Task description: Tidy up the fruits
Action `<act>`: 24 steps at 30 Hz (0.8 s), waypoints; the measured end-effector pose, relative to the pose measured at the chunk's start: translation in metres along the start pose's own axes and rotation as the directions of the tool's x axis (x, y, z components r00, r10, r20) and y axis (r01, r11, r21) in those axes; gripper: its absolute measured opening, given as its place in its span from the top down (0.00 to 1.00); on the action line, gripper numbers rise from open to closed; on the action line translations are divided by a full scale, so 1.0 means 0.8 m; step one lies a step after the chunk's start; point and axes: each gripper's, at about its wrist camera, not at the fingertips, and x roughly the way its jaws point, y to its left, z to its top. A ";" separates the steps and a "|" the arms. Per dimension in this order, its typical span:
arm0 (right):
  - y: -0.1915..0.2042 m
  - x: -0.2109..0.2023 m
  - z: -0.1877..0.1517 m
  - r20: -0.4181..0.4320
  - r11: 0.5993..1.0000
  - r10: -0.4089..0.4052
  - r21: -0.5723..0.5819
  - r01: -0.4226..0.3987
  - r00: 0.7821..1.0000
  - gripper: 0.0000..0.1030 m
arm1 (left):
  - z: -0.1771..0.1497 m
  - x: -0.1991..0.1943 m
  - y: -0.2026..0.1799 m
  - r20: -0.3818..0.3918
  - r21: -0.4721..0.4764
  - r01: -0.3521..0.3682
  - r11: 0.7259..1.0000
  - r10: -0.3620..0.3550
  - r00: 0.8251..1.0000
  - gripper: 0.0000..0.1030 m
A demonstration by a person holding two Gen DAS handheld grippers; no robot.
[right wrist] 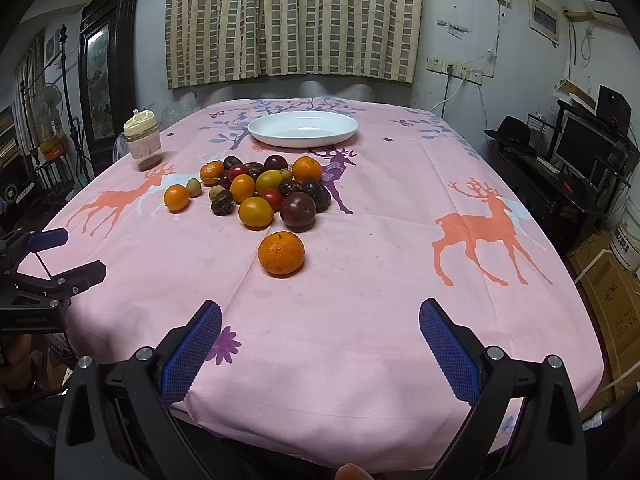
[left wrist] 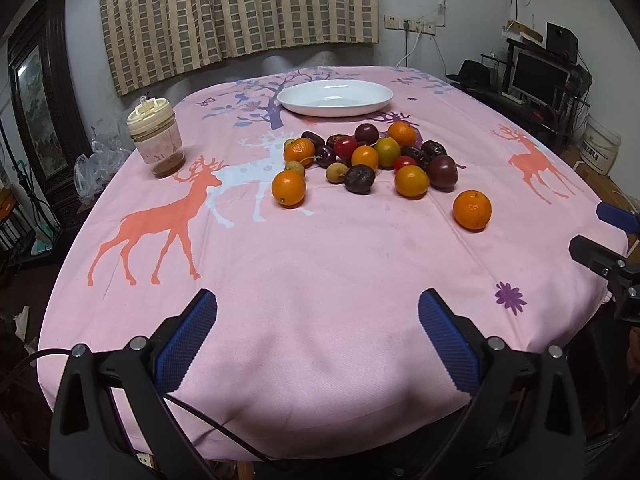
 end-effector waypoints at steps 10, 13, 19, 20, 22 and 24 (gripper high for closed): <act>0.001 0.000 -0.001 0.001 1.000 0.001 -0.003 -0.001 1.000 0.04 | 0.000 0.000 0.000 -0.001 0.000 -0.001 1.000 0.001 1.000 0.04; 0.002 0.000 -0.001 0.000 1.000 0.001 -0.004 -0.001 1.000 0.04 | 0.000 0.000 0.000 0.000 0.001 0.001 1.000 -0.001 1.000 0.04; 0.003 -0.001 -0.001 0.004 1.000 0.001 -0.014 -0.001 1.000 0.04 | 0.000 0.000 -0.001 -0.001 0.000 -0.001 1.000 0.001 1.000 0.04; 0.003 -0.001 -0.001 0.004 1.000 0.000 -0.013 0.000 1.000 0.04 | 0.000 0.000 0.000 -0.001 0.001 -0.002 1.000 0.002 1.000 0.04; 0.003 -0.001 -0.001 0.004 1.000 0.000 -0.013 0.000 1.000 0.04 | 0.000 0.000 -0.001 -0.002 0.000 -0.001 1.000 0.001 1.000 0.04; 0.004 -0.001 -0.001 0.003 1.000 0.001 -0.014 -0.001 1.000 0.04 | 0.000 0.000 -0.001 -0.002 0.001 -0.001 1.000 0.001 1.000 0.04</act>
